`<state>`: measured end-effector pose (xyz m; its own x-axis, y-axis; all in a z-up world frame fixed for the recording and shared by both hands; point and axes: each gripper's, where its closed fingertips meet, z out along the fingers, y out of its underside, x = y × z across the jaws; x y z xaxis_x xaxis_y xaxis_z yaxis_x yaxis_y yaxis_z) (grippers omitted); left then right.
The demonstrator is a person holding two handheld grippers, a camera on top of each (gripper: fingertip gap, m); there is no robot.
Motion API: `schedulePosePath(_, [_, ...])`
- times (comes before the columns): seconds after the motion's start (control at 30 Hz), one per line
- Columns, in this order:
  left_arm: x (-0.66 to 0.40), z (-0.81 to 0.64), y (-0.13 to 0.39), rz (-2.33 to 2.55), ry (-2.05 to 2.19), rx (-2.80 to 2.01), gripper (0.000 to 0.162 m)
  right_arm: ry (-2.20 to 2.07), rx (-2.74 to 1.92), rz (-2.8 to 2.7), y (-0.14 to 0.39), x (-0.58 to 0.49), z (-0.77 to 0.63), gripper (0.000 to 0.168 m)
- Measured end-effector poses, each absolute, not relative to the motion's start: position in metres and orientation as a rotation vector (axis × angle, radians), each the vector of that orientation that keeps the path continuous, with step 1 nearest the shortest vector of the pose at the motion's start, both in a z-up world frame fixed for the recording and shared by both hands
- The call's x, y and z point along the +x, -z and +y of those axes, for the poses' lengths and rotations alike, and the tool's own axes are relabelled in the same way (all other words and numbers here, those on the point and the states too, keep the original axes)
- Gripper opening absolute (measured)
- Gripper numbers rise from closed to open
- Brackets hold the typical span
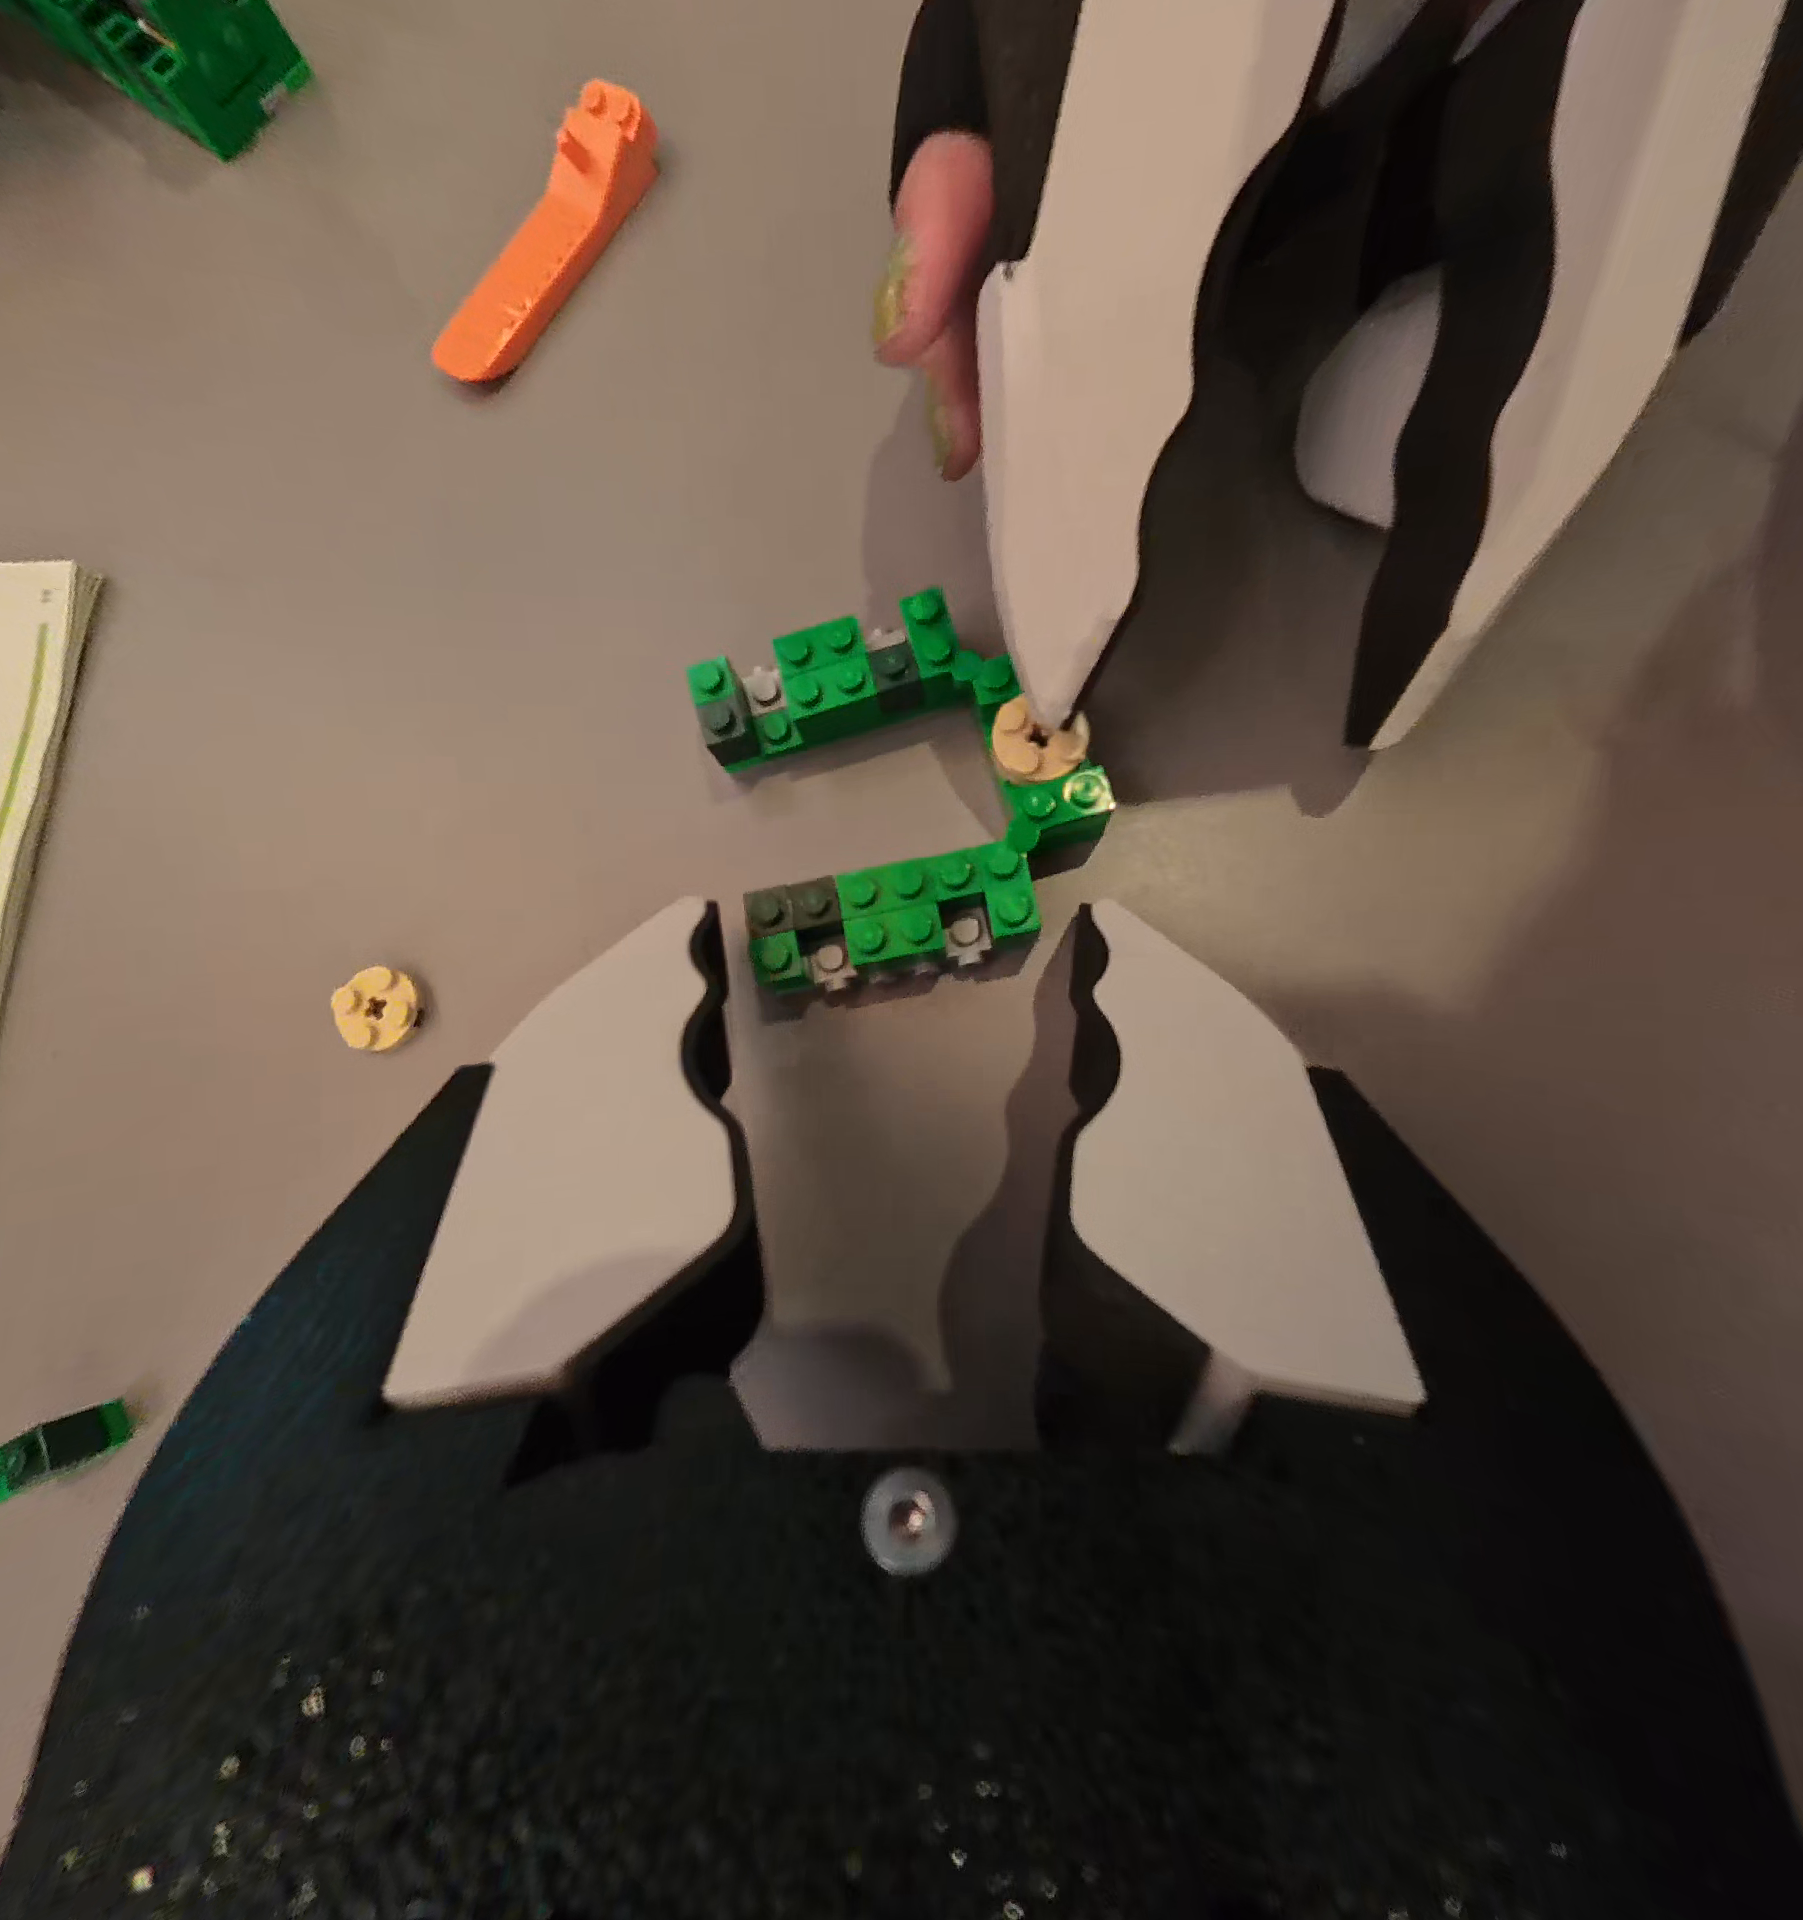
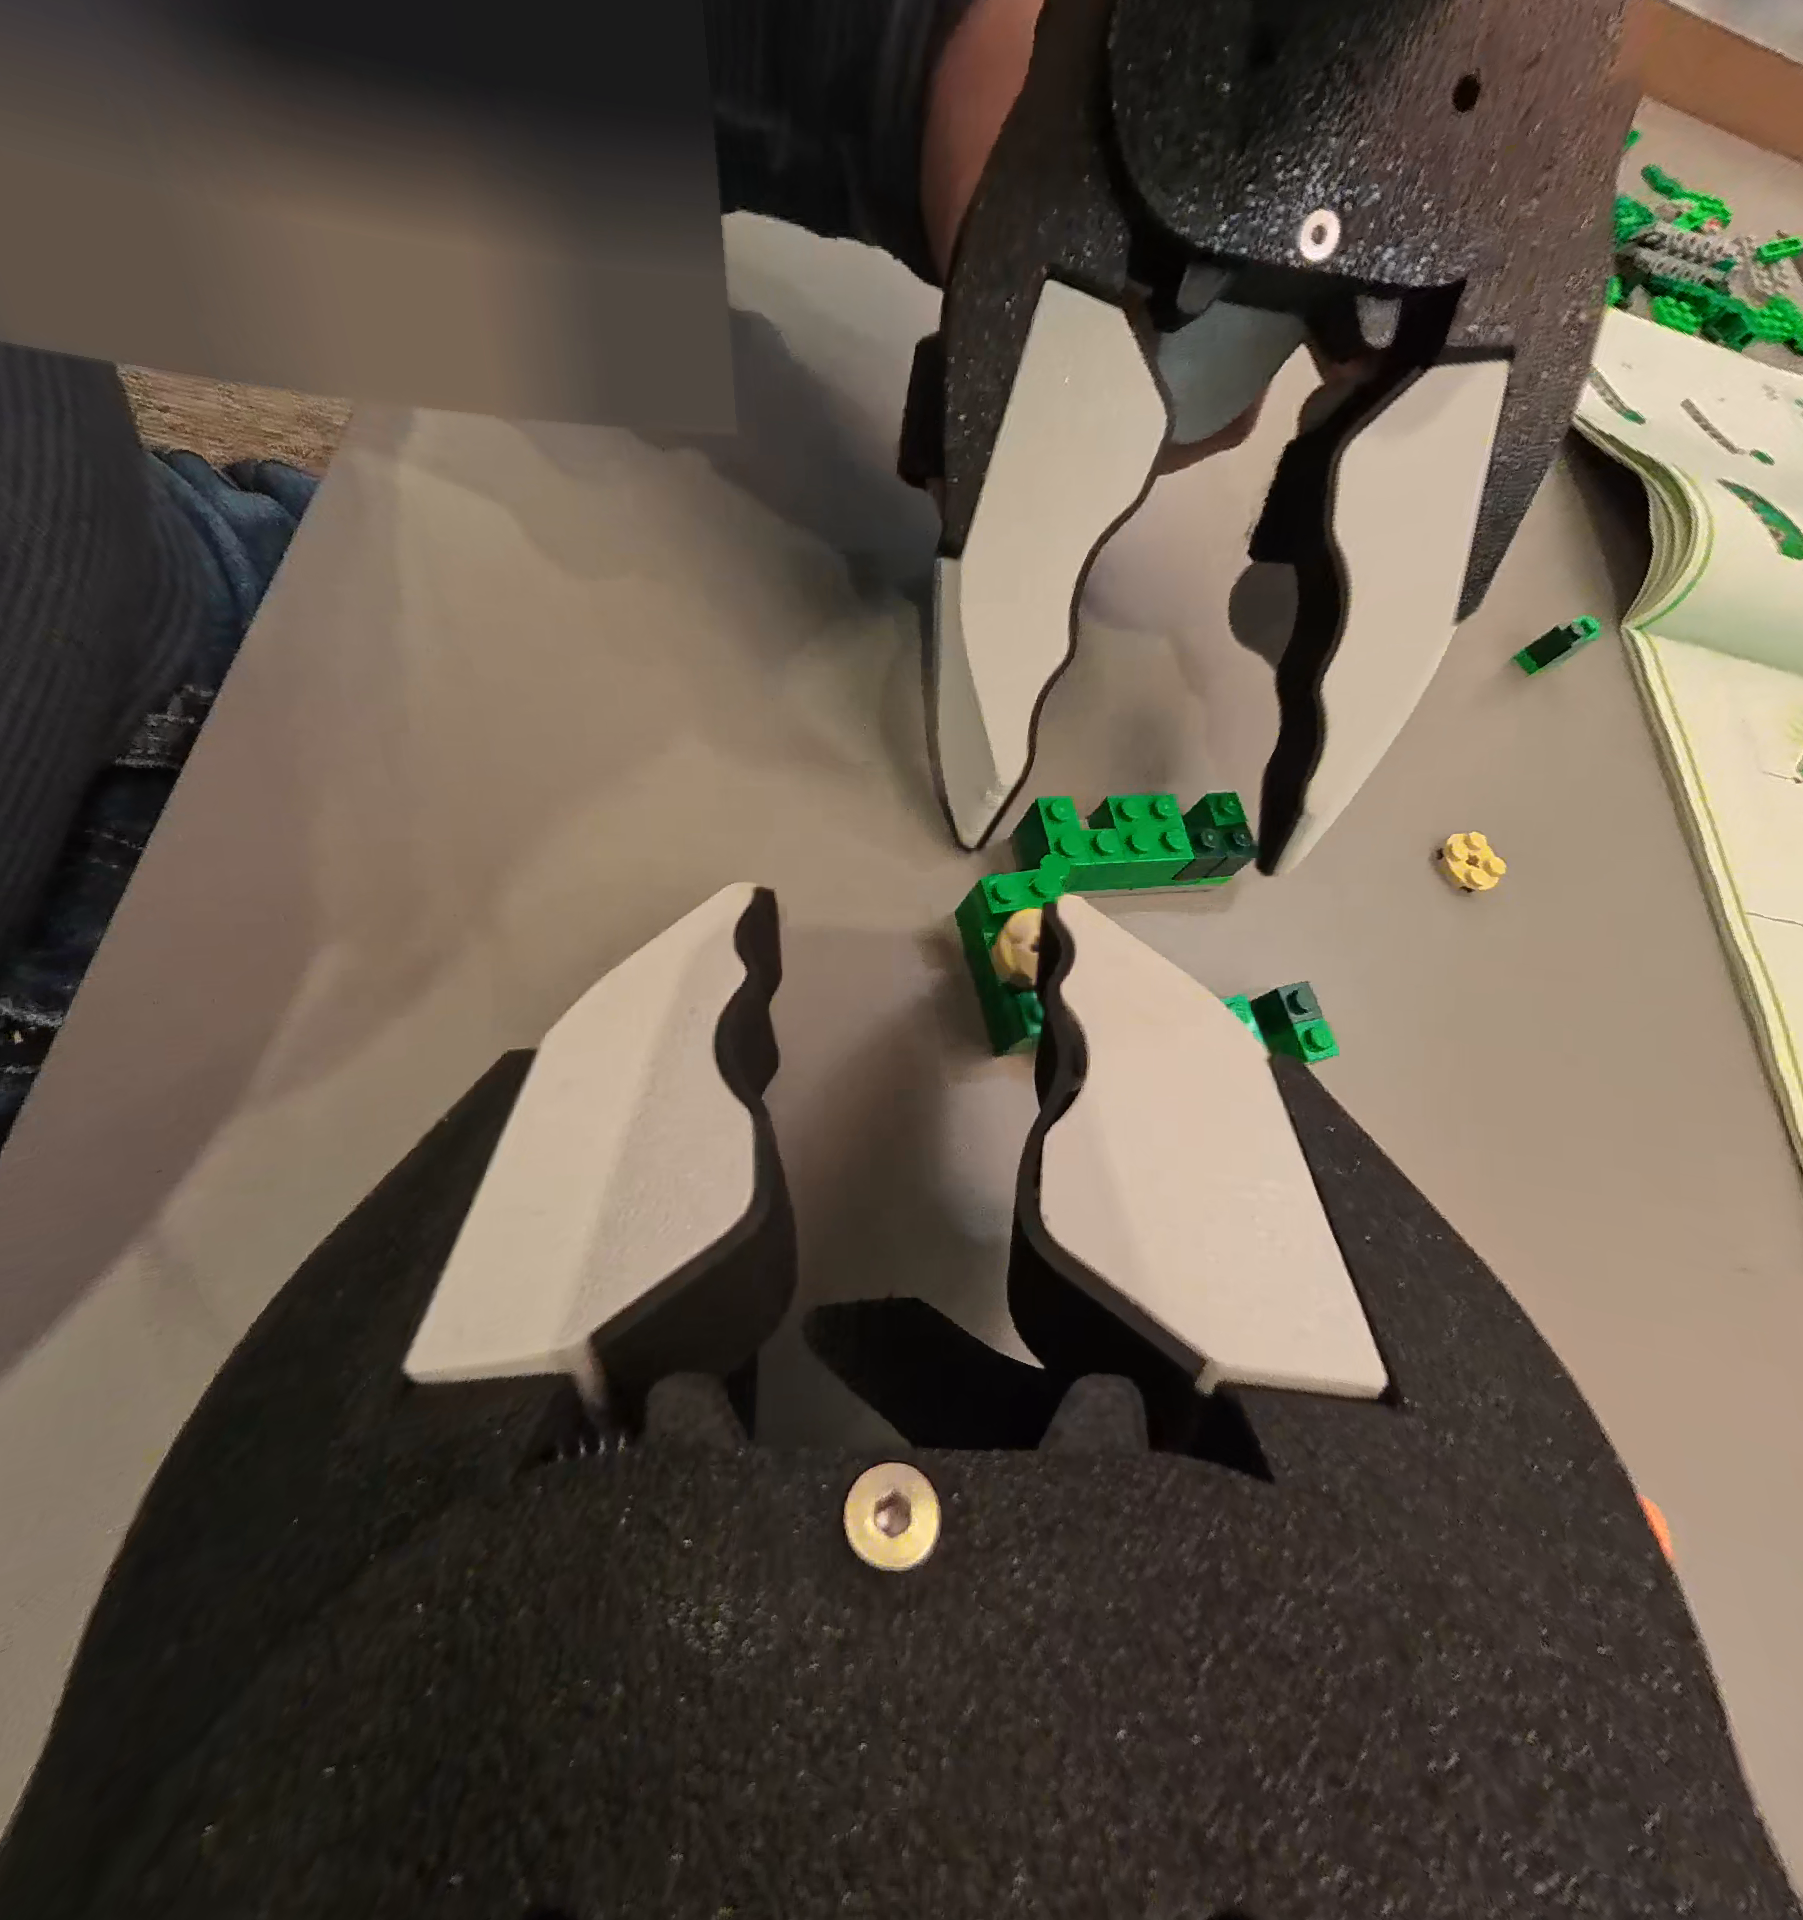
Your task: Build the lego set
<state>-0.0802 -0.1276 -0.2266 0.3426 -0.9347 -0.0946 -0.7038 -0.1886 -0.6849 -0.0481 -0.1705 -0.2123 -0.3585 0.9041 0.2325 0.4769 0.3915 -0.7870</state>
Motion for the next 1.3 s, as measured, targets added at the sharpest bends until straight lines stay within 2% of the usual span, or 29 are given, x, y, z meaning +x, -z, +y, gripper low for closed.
schedulePosePath(0.1, [-0.078, -0.128, 0.227, 1.443, 0.464, -1.955, 0.055, -0.773, -1.221, -1.966, 0.215, -0.051, -0.164, 0.051])
schedulePosePath(0.27, [-0.076, -0.128, 0.227, 1.457, 0.471, -1.956, 0.053, -0.75, -1.268, -1.988, 0.217, -0.055, -0.161, 0.057])
schedulePosePath(0.37, [-0.076, -0.128, 0.227, 1.461, 0.466, -1.962, 0.053, -0.68, -1.284, -2.015, 0.221, -0.056, -0.158, 0.048])
schedulePosePath(0.47, [-0.077, -0.127, 0.227, 1.451, 0.443, -1.981, 0.053, -0.515, -1.288, -1.982, 0.223, -0.058, -0.146, 0.023])
schedulePosePath(1.1, [-0.078, -0.129, 0.227, 1.431, 0.421, -2.023, 0.053, -0.486, -1.281, -1.975, 0.223, -0.058, -0.147, 0.021])
schedulePosePath(1.3, [-0.08, -0.132, 0.224, 1.438, 0.478, -2.023, 0.079, -0.463, -1.283, -1.96, 0.223, -0.058, -0.144, 0.021])
